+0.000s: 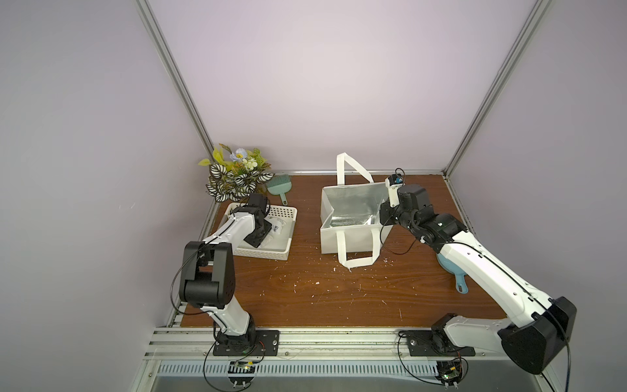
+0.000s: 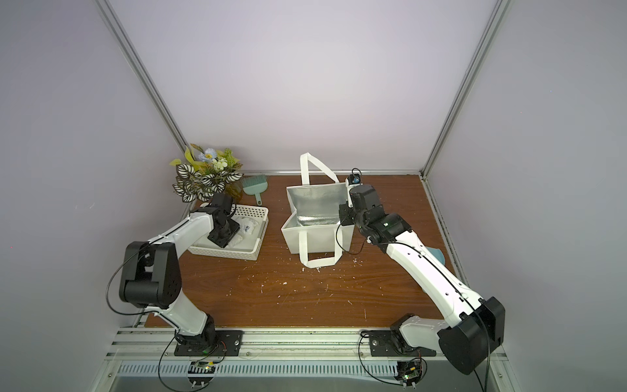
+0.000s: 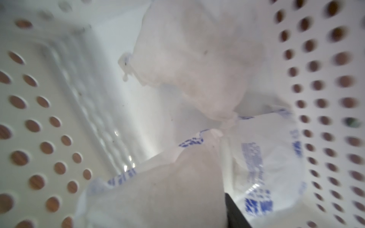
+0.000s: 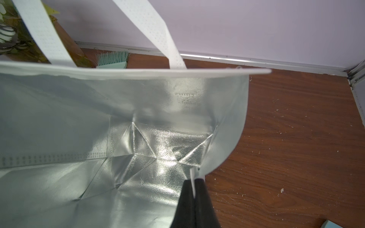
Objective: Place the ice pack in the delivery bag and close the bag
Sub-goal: Pick up the ice pack from the bin, then place the ice pack in the delivery bag.
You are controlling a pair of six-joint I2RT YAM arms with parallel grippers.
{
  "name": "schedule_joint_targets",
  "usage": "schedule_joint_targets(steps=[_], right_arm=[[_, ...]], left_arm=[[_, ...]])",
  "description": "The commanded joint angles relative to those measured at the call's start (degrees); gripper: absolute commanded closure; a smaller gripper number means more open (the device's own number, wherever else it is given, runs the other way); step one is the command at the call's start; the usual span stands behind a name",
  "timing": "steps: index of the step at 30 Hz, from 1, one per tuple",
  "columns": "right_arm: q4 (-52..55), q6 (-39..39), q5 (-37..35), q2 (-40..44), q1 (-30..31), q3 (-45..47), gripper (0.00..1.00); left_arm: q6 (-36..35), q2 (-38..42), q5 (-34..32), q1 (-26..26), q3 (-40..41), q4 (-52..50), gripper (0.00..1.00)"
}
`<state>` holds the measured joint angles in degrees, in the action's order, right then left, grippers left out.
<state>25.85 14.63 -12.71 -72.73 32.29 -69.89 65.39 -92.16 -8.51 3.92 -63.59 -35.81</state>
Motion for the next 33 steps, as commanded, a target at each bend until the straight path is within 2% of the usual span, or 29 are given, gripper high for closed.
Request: schedule_joint_targets(steps=[1,7,12,15,18,21,24,28,33], right_arm=[[-2.43,0.65,1.83,0.85,0.56,-0.24,1.00],[-1.95,1.58,2.24,0.64,1.64,-0.86,1.00],[-1.85,2.71,2.69,0.40,2.07,-1.20,1.00],[-1.85,3.35,2.68,0.69,2.09,-1.28,1.00],[-1.55,3.81,2.63,0.85,2.15,-1.35,1.00],[-1.50,4.17,2.92,1.32,2.19,-0.96,1.00],[-1.63,4.37,3.94,2.18,2.22,-0.71,1.00],[-0.72,3.40,5.78,3.94,2.21,-0.60,1.00],[1.46,2.33,7.75,5.18,2.22,-0.70,1.00]], left_arm=[[-5.36,5.81,-3.63,3.99,-2.18,-0.84,0.65],[-14.42,14.10,-9.53,14.91,-10.25,-0.18,0.68],[-22.87,14.66,-13.08,26.40,-20.68,-0.26,0.69],[-24.03,14.39,-10.14,30.20,-26.23,0.04,0.69],[-28.38,12.49,-5.28,35.25,-30.82,1.79,0.72],[-33.41,8.40,-1.14,40.51,-34.89,2.33,0.67],[-35.88,4.71,2.78,40.85,-35.47,2.33,0.69],[-42.62,1.03,8.65,40.86,-36.07,2.22,0.72],[-51.08,-1.40,11.81,40.87,-33.55,1.86,0.71]])
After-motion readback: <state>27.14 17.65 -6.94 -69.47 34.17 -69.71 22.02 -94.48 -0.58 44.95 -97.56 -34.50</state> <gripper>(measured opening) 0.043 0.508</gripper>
